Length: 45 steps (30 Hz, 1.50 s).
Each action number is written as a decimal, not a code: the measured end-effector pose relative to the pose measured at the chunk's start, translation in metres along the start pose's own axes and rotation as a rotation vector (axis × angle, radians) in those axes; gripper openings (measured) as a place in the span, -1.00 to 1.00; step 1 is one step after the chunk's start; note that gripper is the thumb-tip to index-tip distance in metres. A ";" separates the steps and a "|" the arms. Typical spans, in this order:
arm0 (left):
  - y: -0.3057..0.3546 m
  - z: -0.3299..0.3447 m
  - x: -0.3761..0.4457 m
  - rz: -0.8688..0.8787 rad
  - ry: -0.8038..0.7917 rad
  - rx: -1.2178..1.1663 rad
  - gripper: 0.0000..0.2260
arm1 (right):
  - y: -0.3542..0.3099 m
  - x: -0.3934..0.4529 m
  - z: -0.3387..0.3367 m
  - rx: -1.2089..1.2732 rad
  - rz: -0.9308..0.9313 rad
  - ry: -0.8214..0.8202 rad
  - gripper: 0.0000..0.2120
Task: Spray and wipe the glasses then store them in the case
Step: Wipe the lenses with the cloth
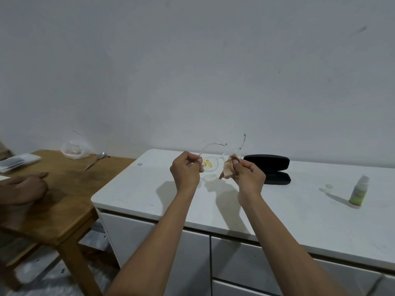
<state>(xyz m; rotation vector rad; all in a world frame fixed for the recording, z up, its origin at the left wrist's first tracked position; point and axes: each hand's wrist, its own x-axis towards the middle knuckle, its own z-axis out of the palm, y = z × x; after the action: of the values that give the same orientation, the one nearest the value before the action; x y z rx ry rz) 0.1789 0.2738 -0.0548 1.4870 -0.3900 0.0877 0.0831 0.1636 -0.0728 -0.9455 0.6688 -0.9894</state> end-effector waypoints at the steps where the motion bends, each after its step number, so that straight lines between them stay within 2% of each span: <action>1: 0.001 0.001 0.000 0.004 0.015 -0.004 -0.71 | 0.001 -0.003 0.003 0.028 0.022 -0.024 -0.95; 4: 0.002 0.003 0.000 0.028 0.033 -0.003 -0.72 | 0.007 -0.015 0.013 0.083 0.075 -0.089 -0.89; 8: 0.003 0.005 -0.004 0.071 0.021 0.018 -0.77 | 0.011 -0.031 0.028 0.131 0.073 -0.126 -0.91; 13: 0.007 0.004 -0.013 0.148 -0.060 0.046 -0.89 | 0.007 -0.042 0.047 0.199 0.000 0.069 -0.88; 16: 0.009 0.006 -0.017 0.176 -0.081 0.029 -0.90 | 0.006 -0.039 0.058 0.262 -0.020 0.113 -0.80; 21: 0.011 0.005 -0.014 0.157 -0.023 0.003 -0.88 | 0.009 -0.038 0.061 0.081 -0.072 -0.005 -0.78; 24: 0.007 0.003 -0.013 0.137 -0.016 0.005 -0.85 | 0.014 -0.040 0.055 -0.029 -0.082 -0.003 -0.83; 27: 0.005 0.000 -0.014 0.124 -0.042 0.042 -0.89 | 0.017 -0.036 0.050 -0.060 -0.066 -0.031 -0.83; 32: 0.008 0.002 -0.016 0.155 -0.035 0.138 -0.94 | 0.014 -0.035 0.052 -0.055 -0.045 0.026 -0.80; 39: 0.009 0.009 -0.020 0.056 0.100 0.085 -0.87 | 0.020 -0.039 0.049 -0.161 -0.096 -0.077 -0.88; 42: 0.004 0.006 -0.019 0.015 0.114 0.065 -0.82 | 0.019 -0.037 0.041 -0.225 -0.117 -0.128 -0.81; 45: 0.001 0.005 -0.015 0.024 0.105 0.092 -0.78 | 0.017 -0.035 0.035 -0.256 -0.119 -0.067 -0.80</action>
<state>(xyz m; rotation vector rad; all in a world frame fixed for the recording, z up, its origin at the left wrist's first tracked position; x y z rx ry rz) 0.1634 0.2718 -0.0587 1.5618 -0.3231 0.2045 0.1040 0.2116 -0.0703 -1.2499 0.7003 -0.9869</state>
